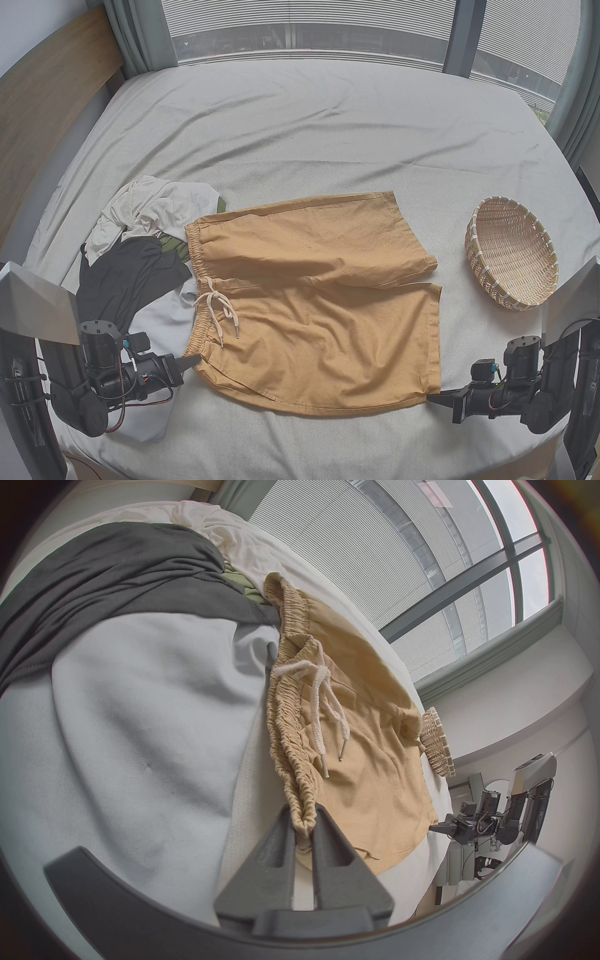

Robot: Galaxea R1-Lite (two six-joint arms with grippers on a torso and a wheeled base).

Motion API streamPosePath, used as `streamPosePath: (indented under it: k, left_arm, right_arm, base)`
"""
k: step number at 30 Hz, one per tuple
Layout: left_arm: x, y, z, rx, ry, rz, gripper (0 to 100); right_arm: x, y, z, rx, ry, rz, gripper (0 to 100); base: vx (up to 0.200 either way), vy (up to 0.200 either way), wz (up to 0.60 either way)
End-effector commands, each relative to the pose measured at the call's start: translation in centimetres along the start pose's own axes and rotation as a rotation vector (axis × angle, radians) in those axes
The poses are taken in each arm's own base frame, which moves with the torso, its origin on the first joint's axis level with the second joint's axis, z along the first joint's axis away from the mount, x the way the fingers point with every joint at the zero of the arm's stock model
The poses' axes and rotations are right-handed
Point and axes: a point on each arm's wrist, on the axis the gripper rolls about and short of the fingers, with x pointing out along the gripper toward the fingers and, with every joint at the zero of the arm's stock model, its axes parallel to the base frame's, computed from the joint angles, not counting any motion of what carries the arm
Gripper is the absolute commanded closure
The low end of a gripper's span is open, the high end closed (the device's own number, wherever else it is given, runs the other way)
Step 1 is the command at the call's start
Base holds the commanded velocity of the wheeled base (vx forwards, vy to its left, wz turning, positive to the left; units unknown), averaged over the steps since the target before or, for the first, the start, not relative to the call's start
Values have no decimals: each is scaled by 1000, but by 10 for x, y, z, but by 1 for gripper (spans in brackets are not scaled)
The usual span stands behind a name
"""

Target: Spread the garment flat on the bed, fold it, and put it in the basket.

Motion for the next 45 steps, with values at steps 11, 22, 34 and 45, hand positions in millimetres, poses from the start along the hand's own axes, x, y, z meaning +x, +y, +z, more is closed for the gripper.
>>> streamPosePath:
  k: [11, 22, 34, 45]
  left_arm:
    - [-27, -7, -18, 60, 78, 20, 100]
    - [-35, -8, -26, 82, 119, 22, 100]
    - [-39, -6, -34, 116, 204, 42, 100]
    - [-41, -12, -44, 108, 297, 40, 100]
  right_arm:
    - [-17, 8, -2, -11, 54, -5, 100]
    - [-30, 16, -2, -20, 100, -3, 100]
    - [-36, 21, -8, -17, 170, 2, 100]
    - [-47, 30, -13, -8, 248, 17, 100]
  base:
    - [0, 0, 0]
    - [0, 0, 0]
    - [0, 0, 0]
    - [0, 0, 0]
